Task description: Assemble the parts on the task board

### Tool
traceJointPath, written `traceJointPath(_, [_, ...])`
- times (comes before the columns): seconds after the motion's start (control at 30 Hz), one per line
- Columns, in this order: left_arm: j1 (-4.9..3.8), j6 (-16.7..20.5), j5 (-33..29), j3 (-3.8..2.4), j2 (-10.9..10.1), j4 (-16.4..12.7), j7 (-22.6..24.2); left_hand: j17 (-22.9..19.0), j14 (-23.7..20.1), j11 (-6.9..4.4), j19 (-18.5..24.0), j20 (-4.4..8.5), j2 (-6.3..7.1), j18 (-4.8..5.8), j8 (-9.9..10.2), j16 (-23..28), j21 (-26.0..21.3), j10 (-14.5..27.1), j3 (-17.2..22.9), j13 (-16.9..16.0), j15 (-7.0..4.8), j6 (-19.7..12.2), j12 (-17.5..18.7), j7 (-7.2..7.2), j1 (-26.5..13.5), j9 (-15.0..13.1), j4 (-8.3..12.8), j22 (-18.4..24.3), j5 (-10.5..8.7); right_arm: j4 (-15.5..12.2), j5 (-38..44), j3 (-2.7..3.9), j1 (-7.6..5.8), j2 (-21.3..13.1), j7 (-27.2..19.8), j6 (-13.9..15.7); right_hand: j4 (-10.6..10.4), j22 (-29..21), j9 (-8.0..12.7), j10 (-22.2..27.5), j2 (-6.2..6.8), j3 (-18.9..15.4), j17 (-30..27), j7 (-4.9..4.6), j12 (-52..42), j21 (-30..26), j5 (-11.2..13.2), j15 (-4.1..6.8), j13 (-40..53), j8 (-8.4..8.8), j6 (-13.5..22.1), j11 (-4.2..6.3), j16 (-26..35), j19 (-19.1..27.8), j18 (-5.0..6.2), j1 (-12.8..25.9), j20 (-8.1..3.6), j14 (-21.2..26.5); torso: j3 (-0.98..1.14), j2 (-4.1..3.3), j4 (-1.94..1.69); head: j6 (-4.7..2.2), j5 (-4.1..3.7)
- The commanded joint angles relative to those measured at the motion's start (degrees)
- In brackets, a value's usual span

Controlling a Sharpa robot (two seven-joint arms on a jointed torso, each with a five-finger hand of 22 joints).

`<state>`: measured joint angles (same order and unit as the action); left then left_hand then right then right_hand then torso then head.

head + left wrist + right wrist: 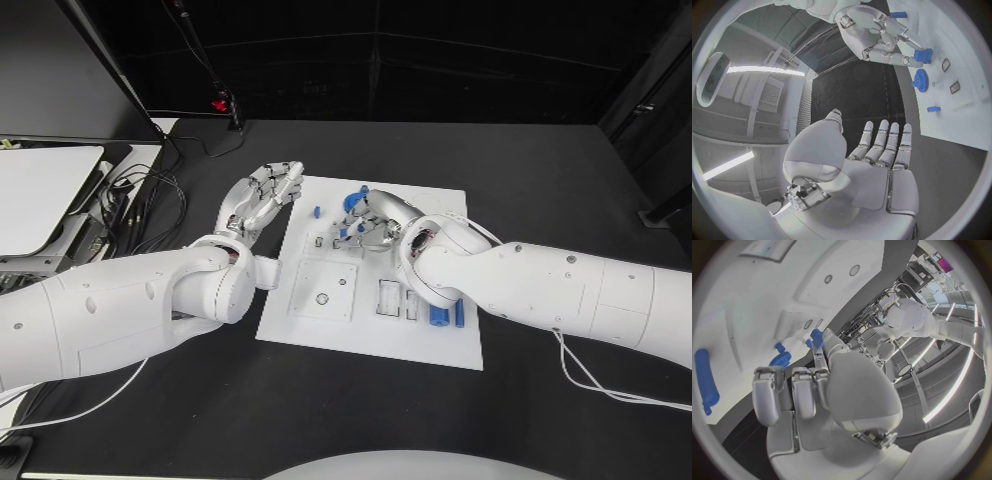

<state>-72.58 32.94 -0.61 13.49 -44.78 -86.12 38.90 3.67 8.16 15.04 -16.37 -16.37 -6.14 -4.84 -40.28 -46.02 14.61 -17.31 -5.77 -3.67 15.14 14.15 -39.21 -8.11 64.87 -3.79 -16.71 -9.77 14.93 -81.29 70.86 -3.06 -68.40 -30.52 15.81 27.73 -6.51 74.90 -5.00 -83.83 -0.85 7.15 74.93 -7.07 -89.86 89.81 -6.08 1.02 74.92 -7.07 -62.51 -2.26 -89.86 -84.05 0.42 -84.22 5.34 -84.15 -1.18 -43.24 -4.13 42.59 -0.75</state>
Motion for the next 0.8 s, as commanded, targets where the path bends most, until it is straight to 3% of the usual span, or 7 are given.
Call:
traceJointPath(0.03, [-0.09,-0.2,0.3,-0.06,0.1,0.0,13.6,0.1,0.4,0.01,-0.2,-0.07,-0.19,-0.53,0.0,-0.4,0.2,-0.2,-0.2,-0.1,-0.06,0.5,-0.3,-8.92,0.4,-0.1,0.0,-0.1,0.32,0.5,1.5,0.03,0.16,0.3,2.3,1.4,0.0,15.1,-0.1,-6.2,-0.47,-0.1,15.1,0.71,-0.1,0.2,-0.1,-0.33,15.1,-0.33,-2.0,-0.4,-0.1,-5.9,-0.42,0.2,0.39,-5.9,0.0,0.03,0.08,0.14,-0.06])
traceJointPath(0.8, [-0.08,-0.2,0.3,-0.06,0.1,0.0,13.6,0.1,0.4,0.0,-0.2,-0.08,-0.25,-0.54,0.0,-0.4,0.2,-0.2,-0.3,-0.1,-0.07,0.5,-0.4,-8.92,0.4,0.0,0.0,-0.1,0.36,2.4,0.9,0.04,1.42,1.7,1.9,1.5,0.3,15.1,0.2,-6.2,-0.23,-0.1,15.1,0.58,-0.1,0.2,-0.2,-0.3,15.1,0.19,-1.7,-0.49,-0.1,-5.9,-0.42,0.2,0.38,-5.9,-0.05,0.04,-0.01,0.65,-0.32])
